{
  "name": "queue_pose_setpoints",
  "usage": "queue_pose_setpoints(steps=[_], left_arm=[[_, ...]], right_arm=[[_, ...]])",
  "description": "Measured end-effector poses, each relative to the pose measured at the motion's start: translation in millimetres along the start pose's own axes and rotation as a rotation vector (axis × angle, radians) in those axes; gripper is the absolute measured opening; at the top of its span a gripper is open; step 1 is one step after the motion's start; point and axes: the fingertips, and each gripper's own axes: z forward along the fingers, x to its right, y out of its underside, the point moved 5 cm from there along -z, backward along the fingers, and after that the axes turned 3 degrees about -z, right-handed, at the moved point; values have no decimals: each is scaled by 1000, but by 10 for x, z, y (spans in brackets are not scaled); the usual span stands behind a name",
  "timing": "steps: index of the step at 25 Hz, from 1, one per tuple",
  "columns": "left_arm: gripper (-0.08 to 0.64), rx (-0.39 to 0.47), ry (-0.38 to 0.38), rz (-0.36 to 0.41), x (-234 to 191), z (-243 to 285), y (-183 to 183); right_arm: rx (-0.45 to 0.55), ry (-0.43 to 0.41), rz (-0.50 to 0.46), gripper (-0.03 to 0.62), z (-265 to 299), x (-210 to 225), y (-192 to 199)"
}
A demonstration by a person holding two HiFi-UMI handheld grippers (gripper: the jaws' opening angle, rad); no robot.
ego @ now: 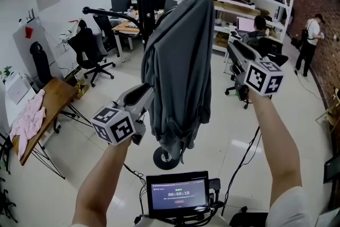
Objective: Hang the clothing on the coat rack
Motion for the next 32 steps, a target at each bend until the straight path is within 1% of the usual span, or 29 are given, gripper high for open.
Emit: queue_pose_setpoints(steps=[4,8,19,22,25,28,30,32], left_arm=[[86,6,2,-14,73,-96,82],[86,6,1,-28,133,-205,147],[87,-35,-4,-78,307,-543,385],[66,-49,3,-82,357,-646,477],[64,-58,3,-100,418,-757,585],[63,-58,-7,-118,451,-858,655],[34,-58,-17,-126,454,-939,694],[34,-63,-29,-135,458,-1033,745]], right_arm=[[-14,-34,10,126,-204,-215,159],[-28,-52,-2,126,-424,-449,289],[-81,-64,-16,124,-965,-963,564],[-97,-61,-10,118,-1069,-1062,680],[-115,-58,-10,118,-1188,-1147,799],[-126,-53,14,117,-1290,-1195,877],[-137,-50,31,114,-1343,-1232,926],[-150,-49,50,114,-1404,-1284,986]])
